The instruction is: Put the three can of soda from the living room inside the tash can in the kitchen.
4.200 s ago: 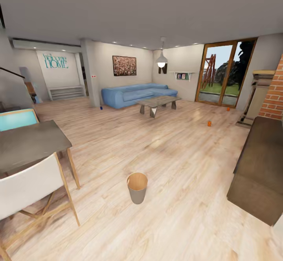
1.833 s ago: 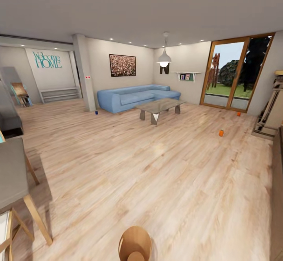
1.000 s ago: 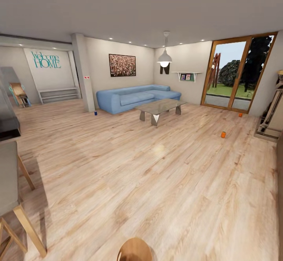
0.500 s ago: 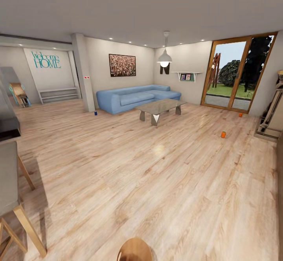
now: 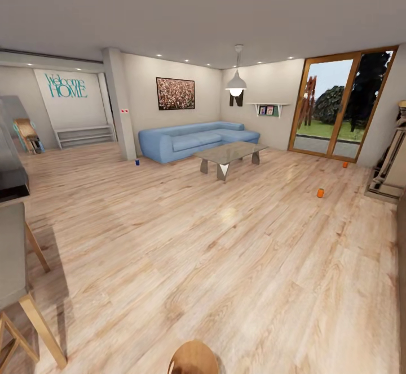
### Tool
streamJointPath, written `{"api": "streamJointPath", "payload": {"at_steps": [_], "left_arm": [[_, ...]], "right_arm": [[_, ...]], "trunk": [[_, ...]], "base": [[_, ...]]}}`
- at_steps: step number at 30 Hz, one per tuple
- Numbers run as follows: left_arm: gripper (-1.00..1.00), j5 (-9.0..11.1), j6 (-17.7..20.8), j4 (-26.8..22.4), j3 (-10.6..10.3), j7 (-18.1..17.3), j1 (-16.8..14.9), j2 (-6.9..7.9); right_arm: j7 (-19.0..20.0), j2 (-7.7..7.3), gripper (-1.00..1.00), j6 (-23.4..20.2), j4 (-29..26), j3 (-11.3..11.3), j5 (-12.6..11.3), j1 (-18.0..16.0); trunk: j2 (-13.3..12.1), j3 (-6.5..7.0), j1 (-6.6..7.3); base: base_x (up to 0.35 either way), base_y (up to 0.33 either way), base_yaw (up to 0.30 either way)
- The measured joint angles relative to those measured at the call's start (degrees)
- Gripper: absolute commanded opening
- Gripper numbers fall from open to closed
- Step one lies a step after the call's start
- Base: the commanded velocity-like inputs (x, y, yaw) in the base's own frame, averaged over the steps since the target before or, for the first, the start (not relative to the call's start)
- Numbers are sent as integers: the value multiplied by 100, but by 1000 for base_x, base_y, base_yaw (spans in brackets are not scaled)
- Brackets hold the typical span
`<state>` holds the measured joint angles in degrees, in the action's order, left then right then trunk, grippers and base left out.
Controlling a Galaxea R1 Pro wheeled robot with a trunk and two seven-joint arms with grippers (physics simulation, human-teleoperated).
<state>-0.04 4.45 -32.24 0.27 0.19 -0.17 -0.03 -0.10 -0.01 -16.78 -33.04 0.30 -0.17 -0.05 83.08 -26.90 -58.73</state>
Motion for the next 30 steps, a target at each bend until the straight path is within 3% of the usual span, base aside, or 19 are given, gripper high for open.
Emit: {"api": "streamJointPath", "payload": {"at_steps": [1, 2, 4, 5, 6, 7, 8, 9, 10, 14, 16, 18, 20, 22, 24, 30], "left_arm": [[100, -3, 161, -347, -8, 0, 7, -5], [100, -7, 1020, -1029, -42, -20, 10, -52], [100, -9, 1945, -3405, -65, -45, 6, -167], [100, -11, 2379, -4054, -75, -52, 6, -222], [100, 11, 3205, -4943, -100, -60, -18, -475], [100, -3, 3284, -5407, -100, -53, -27, -564], [100, -5, 3313, -5458, -101, -42, -33, -627], [100, 1, 3352, -5524, -134, 3, -40, -806], [100, -17, 3356, -5535, -202, 26, -42, -852], [100, -11, 3446, -5548, -819, 396, -38, -923], [100, 30, 3544, -5548, -1206, 867, -37, -986], [100, 172, 3627, -5548, -1547, 1375, -38, -997], [100, 504, 3663, -5548, -1766, 1743, -37, -997], [100, 804, 3683, -5548, -1870, 1927, -37, -997], [100, 953, 3697, -5548, -1913, 2003, -36, -997], [100, 1082, 3966, -5548, -1954, 2033, -38, -997]], "right_arm": [[0, 2, 100, -271, -436, 1, 0, 2], [1, 15, 100, -1313, -1159, 2, -4, 6], [1, 13, 100, -2208, -3490, 4, 8, 3], [1, 8, 100, -2586, -3968, -14, 9, 3], [9, -7, 100, -3395, -4909, -206, 8, 6], [16, -13, 100, -3495, -5374, -247, -5, 4], [20, -18, 100, -3542, -5472, -270, -9, 5], [42, -23, 100, -3568, -5582, -299, -14, 5], [47, -24, 100, -3567, -5600, -304, -17, 5], [50, -27, 100, -3549, -5632, -316, -16, 5], [38, -26, 100, -3544, -5638, -314, -17, 5], [32, -26, 100, -3543, -5641, -312, -15, 5], [27, -25, 100, -3543, -5642, -315, -12, 5], [22, -25, 100, -3543, -5643, -317, -10, 5], [20, -25, 100, -3546, -5643, -315, -10, 5], [19, -33, 100, -3599, -5643, -311, -10, 5]], "trunk": [[0, -1, 0], [0, -4, 0], [0, -1, 0], [0, -1, 0], [0, -4, 0], [1, -1, 1], [0, -3, 0], [0, -3, 0], [0, -3, 0], [0, -3, 0], [0, -3, 0], [0, -3, 0], [0, -3, 0], [39, -20, -21], [119, -56, -65], [359, -164, -197]], "base": [[0, 0, 0], [0, 0, 0], [0, 0, 0], [0, 0, 0], [0, 0, 0], [0, 0, 0], [0, 0, 0], [0, 0, 0], [0, 0, 0], [0, 0, 0], [0, 0, 0], [0, 0, 0], [0, 0, 0], [0, 0, 0], [0, 0, 0], [0, 0, 0]]}}
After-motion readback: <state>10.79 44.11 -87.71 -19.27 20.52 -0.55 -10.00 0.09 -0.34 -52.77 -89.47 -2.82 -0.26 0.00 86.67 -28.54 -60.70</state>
